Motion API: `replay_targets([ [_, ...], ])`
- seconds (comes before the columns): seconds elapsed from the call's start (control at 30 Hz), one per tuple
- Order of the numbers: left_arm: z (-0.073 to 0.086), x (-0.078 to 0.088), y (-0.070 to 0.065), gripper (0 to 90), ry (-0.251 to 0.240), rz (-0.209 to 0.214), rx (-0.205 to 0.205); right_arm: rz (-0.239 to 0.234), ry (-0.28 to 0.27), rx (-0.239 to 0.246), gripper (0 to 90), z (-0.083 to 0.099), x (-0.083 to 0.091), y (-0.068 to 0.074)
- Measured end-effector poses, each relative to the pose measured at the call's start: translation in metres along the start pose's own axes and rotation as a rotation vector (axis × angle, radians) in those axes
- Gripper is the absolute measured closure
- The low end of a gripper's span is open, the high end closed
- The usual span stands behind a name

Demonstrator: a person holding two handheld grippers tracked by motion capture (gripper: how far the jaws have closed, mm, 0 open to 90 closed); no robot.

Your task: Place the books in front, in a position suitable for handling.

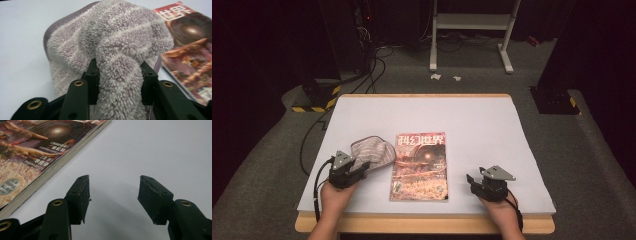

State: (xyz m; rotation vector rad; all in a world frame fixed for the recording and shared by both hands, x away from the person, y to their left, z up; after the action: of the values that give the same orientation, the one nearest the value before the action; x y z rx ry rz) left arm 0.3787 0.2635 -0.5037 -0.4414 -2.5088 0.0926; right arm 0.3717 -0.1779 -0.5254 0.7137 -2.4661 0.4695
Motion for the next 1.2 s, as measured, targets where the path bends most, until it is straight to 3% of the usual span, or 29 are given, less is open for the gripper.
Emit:
replay_targets([
  [0.17,0.001,-0.001,0.015,60.9,0.008,-0.047,0.016,0.002,0.000,0.001,42.3,0.000,0.000,0.000],
  [0.33,0.005,-0.007,0.027,60.8,0.027,-0.068,0.054,0.001,0.001,0.003,42.3,0.000,0.000,0.000],
  [0.43,0.008,-0.010,0.032,60.5,0.042,-0.083,0.054,0.000,0.003,0.004,42.3,0.000,-0.001,0.001],
  [0.73,0.011,-0.016,0.030,56.9,0.065,-0.088,0.032,0.001,0.002,0.008,42.3,0.000,0.000,0.001],
  [0.87,0.011,-0.016,0.029,49.6,0.064,-0.086,0.018,0.001,0.003,0.009,42.3,0.000,-0.001,0.001],
  [1.0,0.010,-0.015,0.027,39.6,0.063,-0.081,0.023,0.002,0.004,0.005,42.2,0.000,0.000,0.001],
  [1.2,0.006,-0.010,0.025,31.7,0.057,-0.045,0.055,0.000,0.003,0.007,42.3,0.000,-0.001,0.001],
])
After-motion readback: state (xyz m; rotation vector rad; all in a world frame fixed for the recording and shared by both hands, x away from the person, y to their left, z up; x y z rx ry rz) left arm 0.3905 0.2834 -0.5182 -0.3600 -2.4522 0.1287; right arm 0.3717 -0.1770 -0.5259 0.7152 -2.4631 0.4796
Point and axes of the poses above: each handheld gripper's, and its own axes: x roughly backward along the jaws, z roughly out of its underside, y roughly to its left, the point moved 4 cm from there along -x, roughly forward along the jaws, and after that the axes turned 10 degrees about x, right-handed, at the moved point
